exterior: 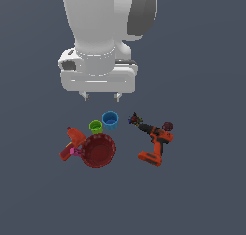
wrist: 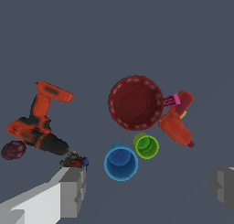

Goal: Pick up a designated object from a clutter of objects.

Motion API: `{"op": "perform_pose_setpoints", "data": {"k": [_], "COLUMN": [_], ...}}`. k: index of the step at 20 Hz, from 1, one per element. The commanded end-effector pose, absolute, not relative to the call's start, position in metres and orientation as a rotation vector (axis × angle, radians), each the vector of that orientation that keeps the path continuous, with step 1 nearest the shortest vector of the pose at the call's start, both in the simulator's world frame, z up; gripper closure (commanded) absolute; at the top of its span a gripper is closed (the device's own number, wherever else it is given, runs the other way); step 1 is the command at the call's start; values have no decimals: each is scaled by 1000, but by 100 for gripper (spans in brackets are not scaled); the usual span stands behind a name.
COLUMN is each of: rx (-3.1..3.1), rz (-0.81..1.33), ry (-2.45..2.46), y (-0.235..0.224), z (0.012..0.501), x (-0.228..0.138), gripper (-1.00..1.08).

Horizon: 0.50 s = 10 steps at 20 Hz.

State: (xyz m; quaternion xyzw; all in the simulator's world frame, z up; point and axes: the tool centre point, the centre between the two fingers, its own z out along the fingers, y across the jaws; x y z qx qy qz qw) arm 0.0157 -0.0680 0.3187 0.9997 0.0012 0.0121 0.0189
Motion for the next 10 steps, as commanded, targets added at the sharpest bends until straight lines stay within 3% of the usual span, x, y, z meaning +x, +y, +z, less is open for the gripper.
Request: {"op": "perform_pose_setpoints", "data": {"k": [1,10], "rx": [3106,3114], "rz": [33,19], "ry": [34,204], "y": [-76,-120], "z": [308,243], "x": [23,59], "gripper": [-92,-92]}}
